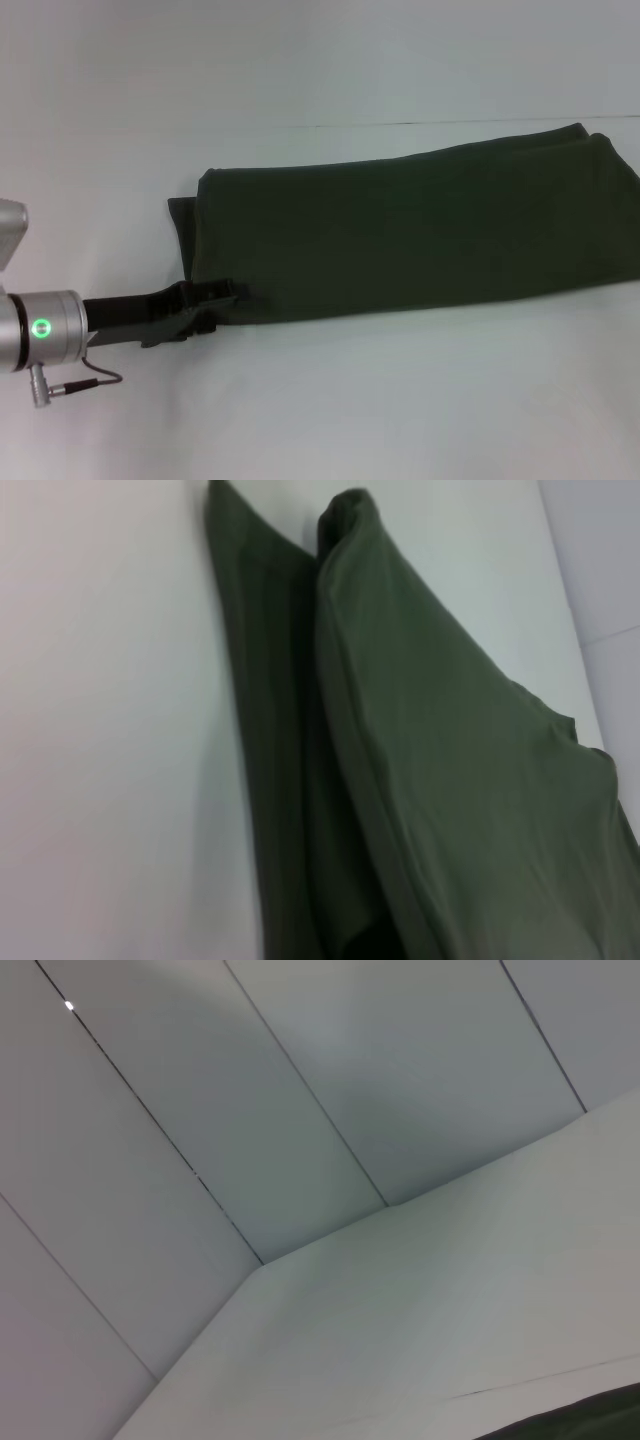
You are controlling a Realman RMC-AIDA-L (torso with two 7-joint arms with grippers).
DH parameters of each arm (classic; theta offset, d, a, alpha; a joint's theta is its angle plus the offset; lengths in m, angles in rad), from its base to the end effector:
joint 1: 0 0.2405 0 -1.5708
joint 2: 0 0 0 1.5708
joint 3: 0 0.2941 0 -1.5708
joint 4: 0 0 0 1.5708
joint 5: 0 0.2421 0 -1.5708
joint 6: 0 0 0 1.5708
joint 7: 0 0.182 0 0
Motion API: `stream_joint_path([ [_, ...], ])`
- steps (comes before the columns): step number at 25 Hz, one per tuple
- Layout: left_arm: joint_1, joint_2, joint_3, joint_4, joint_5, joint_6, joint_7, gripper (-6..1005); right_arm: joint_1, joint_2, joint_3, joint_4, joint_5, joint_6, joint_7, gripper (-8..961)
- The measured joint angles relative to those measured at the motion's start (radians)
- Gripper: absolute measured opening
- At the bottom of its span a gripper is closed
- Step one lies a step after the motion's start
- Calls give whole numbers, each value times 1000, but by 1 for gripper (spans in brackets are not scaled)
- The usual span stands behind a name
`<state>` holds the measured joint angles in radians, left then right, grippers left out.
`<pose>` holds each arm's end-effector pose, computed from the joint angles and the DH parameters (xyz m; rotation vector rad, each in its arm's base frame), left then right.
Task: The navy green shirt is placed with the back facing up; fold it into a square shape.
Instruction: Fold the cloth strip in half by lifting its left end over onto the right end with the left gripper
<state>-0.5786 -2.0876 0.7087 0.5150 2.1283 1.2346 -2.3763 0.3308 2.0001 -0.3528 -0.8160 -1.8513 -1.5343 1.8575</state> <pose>-0.3354 0.4054 -0.0934 -2.0473 -2.0266 -0.6070 0.3917 0.3615 0.1021 -1.9754 1.2065 0.9771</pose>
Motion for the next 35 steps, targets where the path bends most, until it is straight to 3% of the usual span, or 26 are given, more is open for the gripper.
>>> stream_joint_path([
  [7, -14, 1, 0, 6, 0, -3, 6, 889, -2, -1, 1, 3, 0, -1, 0, 899],
  [18, 3, 34, 35, 9, -1, 72, 4, 889, -2, -2, 2, 4, 0, 0, 0, 899],
  [35, -6, 29, 79, 3, 18, 26, -1, 890, -3, -3, 3, 2, 2, -2, 0, 900],
])
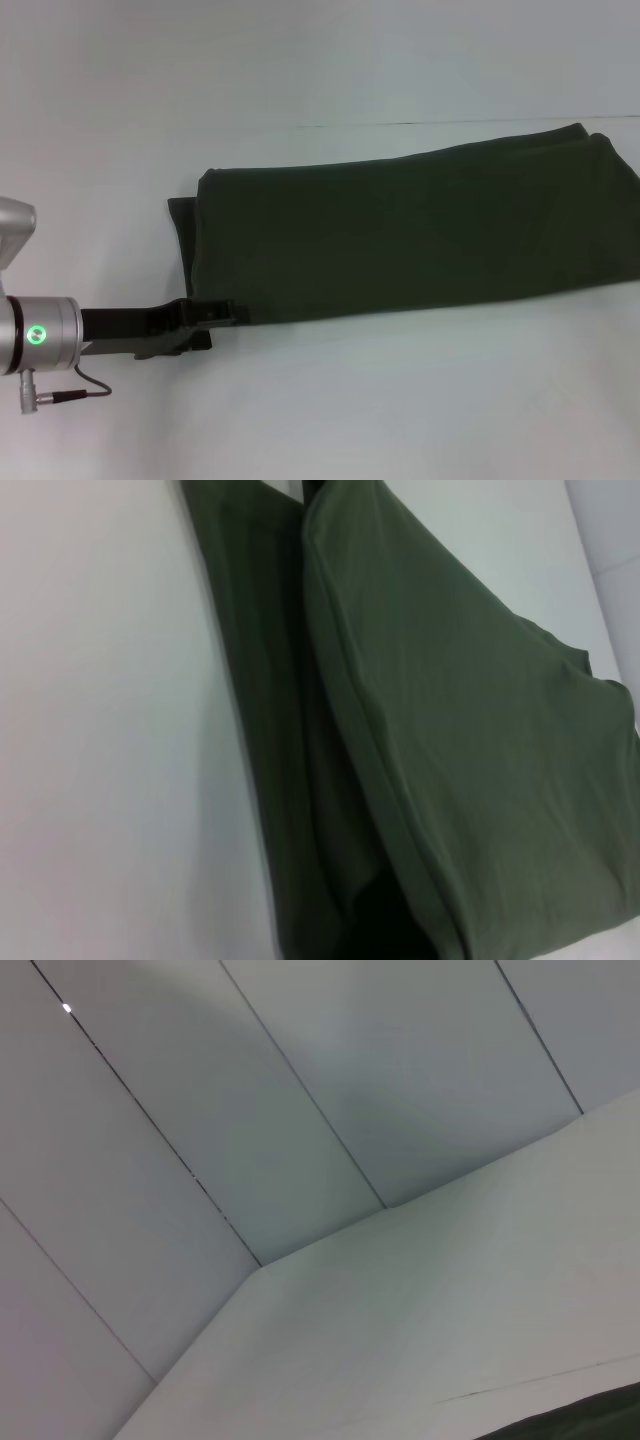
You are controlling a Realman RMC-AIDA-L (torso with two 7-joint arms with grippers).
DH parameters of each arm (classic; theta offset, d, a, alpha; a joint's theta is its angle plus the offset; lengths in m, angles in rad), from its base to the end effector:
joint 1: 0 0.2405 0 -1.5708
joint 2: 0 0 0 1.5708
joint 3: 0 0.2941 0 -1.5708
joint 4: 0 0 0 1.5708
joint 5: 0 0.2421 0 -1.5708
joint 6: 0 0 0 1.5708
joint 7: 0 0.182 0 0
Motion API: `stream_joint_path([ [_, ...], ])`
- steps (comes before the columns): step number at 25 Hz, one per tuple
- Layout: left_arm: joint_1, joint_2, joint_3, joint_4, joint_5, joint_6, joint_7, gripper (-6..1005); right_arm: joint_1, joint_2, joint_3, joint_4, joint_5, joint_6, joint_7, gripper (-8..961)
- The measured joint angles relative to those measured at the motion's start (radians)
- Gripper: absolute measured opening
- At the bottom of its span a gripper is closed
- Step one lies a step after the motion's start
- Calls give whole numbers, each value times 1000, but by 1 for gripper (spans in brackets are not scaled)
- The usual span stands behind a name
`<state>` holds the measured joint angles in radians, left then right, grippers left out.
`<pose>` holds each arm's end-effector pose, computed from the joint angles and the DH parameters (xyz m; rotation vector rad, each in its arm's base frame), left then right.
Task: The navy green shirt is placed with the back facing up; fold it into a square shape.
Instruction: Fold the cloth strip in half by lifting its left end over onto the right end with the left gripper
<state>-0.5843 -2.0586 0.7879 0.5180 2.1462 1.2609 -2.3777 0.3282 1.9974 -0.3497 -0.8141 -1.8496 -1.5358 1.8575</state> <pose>-0.3372 0.4016 -0.0907 -2.1405 -1.9895 -0.4825 0.3931 0.3603 0.1037 -1.9704 1.2074 0.9785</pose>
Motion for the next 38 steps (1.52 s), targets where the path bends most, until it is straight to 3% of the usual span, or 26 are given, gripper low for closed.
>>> stream_joint_path([
  [24, -36, 6, -1, 4, 5, -83, 1, 888, 0, 2, 11, -2, 3, 0, 3, 899],
  [38, -56, -2, 1, 28, 1, -72, 6, 881, 0, 3, 12, -1, 3, -1, 0, 900],
])
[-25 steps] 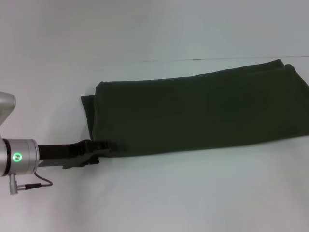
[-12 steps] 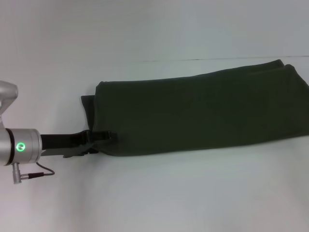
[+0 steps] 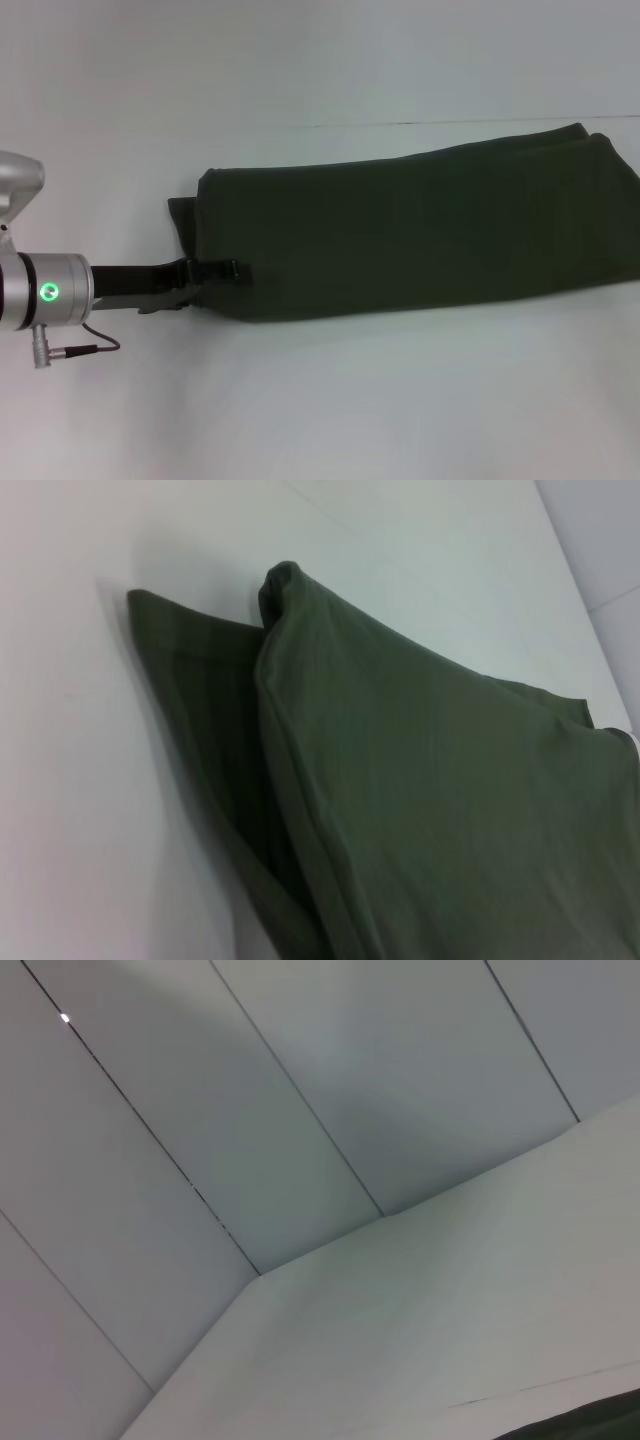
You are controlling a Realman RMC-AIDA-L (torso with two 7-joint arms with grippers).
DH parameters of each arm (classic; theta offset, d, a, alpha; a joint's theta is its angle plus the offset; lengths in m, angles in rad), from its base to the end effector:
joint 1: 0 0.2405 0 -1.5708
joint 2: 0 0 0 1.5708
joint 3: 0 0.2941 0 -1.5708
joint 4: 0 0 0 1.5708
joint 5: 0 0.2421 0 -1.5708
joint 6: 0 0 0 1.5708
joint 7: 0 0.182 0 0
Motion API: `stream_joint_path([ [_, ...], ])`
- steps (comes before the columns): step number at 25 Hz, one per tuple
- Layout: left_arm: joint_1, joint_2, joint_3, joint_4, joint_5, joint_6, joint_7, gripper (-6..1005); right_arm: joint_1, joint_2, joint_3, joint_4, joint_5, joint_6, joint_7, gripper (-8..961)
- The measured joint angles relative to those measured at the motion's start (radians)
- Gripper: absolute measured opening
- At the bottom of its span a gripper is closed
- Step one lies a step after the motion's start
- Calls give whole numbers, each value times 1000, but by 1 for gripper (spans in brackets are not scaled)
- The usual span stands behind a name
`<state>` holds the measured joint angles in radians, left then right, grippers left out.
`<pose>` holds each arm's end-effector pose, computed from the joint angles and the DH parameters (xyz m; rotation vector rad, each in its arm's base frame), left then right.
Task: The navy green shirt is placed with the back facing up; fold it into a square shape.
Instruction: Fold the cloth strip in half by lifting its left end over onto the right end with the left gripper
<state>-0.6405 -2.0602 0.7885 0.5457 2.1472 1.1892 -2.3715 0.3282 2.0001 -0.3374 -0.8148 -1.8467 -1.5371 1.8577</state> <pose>-0.3189 0.4348 -0.0823 -2.1485 -1.8582 -0.4948 0.3936 0.3597 0.1053 -1.9571 1.2060 0.9903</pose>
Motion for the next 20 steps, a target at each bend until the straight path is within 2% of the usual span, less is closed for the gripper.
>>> stream_joint_path([
  [10, -1, 0, 0, 7, 4, 1, 18, 864, 0, 0, 0, 2, 0, 3, 0, 899],
  [15, 6, -3, 22, 14, 4, -6, 32, 672, 2, 1, 0, 0, 0, 2, 0, 900],
  [20, 8, -3, 37, 16, 4, -13, 30, 575, 3, 1, 0, -1, 0, 2, 0, 900],
])
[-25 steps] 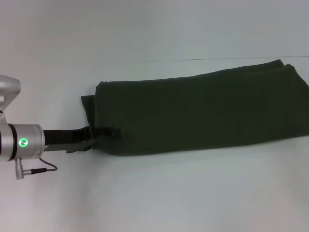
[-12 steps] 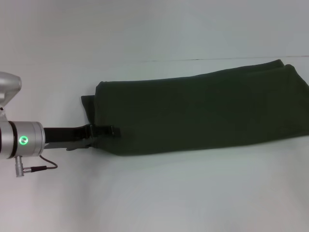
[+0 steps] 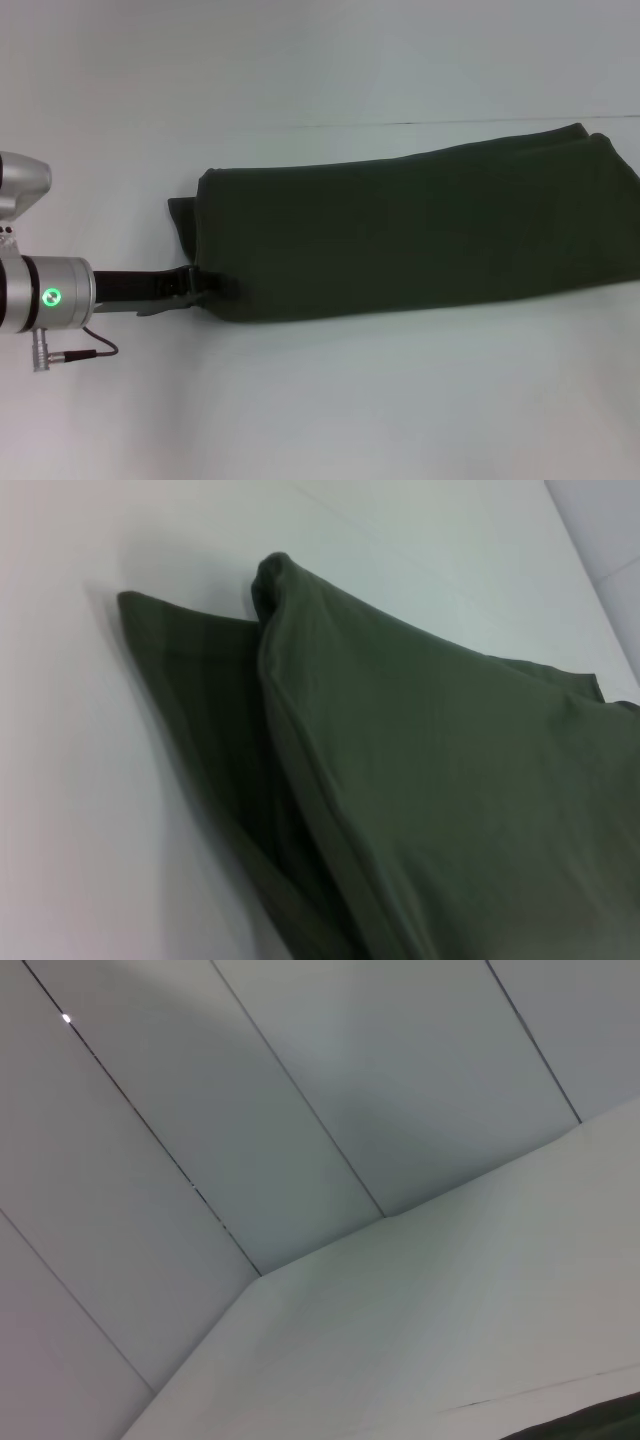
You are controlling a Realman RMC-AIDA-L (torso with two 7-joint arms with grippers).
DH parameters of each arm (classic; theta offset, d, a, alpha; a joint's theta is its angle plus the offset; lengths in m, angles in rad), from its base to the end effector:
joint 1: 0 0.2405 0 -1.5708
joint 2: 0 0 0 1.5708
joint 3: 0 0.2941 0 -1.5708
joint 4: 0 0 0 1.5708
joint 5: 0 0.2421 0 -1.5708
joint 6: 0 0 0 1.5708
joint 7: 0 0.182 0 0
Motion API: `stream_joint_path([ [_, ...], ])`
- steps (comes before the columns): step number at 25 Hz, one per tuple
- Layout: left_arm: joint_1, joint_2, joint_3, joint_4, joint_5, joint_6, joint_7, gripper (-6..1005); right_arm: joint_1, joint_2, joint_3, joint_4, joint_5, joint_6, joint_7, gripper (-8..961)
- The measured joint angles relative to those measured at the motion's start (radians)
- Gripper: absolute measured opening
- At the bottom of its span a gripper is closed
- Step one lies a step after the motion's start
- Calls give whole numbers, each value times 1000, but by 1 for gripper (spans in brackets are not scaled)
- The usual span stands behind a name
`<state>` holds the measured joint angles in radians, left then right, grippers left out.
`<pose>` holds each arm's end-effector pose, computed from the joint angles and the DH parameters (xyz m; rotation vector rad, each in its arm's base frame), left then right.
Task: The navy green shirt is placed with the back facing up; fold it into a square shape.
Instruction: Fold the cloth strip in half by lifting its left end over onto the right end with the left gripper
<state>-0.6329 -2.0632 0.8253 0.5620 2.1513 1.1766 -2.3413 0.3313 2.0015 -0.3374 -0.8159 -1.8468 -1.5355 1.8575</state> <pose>-0.3202 0.4335 -0.0848 -2.1907 -1.7947 -0.4468 0.3924 0.3611 0.1050 -1.9583 1.2032 0.9914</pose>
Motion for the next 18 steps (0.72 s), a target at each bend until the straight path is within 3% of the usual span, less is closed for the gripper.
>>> stream_joint_path([
  [6, 10, 3, -5, 4, 0, -6, -3, 458, 0, 0, 1, 0, 0, 1, -1, 900],
  [11, 41, 0, -8, 44, -3, -2, -10, 221, 4, 4, 2, 5, 0, 2, -4, 900],
  [14, 58, 0, -9, 58, -8, 0, -11, 28, 8, 7, 2, 8, 1, 5, -5, 899],
  [18, 78, 7, -11, 68, -8, 0, -11, 27, 13, 19, 2, 8, 13, 6, -7, 899],
])
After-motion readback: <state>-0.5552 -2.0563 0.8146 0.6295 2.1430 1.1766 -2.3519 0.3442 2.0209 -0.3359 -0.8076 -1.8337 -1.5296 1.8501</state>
